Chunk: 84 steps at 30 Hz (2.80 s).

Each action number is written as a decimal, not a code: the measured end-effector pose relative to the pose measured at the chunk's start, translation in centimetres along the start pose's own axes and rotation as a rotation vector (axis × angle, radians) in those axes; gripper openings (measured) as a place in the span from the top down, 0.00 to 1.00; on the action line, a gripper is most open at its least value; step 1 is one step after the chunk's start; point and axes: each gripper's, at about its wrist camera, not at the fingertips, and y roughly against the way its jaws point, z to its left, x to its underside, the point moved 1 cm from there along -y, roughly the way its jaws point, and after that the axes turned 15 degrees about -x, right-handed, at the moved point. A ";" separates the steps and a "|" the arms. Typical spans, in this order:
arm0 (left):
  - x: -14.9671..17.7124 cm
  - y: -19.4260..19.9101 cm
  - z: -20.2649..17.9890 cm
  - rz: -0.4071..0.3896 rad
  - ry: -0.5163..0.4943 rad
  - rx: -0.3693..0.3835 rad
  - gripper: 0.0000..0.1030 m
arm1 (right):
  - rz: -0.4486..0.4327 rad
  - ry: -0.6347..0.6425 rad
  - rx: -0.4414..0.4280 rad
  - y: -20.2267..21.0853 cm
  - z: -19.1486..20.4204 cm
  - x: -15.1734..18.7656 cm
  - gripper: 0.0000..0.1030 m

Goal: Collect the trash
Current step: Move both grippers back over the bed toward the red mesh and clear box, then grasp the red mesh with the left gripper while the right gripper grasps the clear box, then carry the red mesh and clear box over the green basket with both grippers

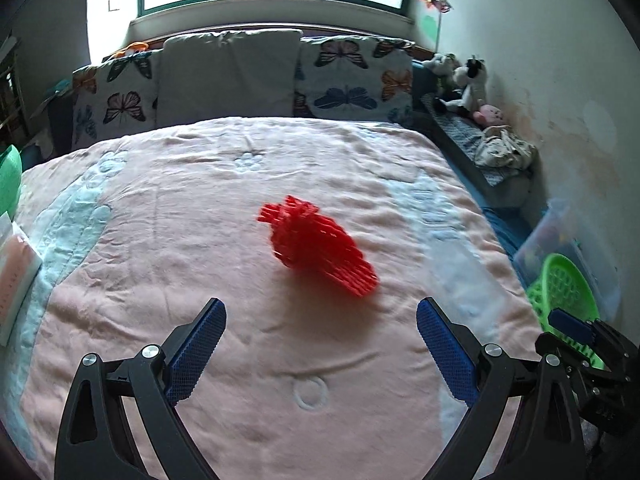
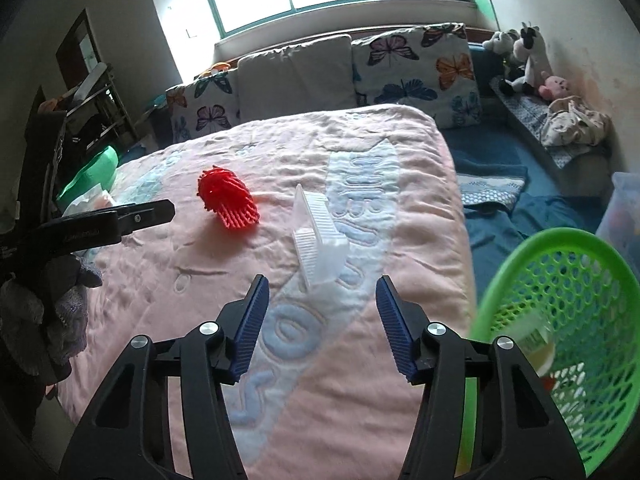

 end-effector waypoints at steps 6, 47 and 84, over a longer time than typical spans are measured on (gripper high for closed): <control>-1.3 -2.8 0.8 0.010 0.017 -0.015 0.10 | 0.027 -0.018 -0.004 -2.9 -0.7 -0.8 0.51; 0.3 0.0 -2.2 -0.028 -0.005 0.174 0.78 | -0.027 -0.051 0.023 0.8 0.1 1.7 0.75; 4.0 7.9 -19.8 -0.065 -0.248 0.349 0.78 | -0.115 -0.272 0.366 14.8 -13.5 10.1 0.75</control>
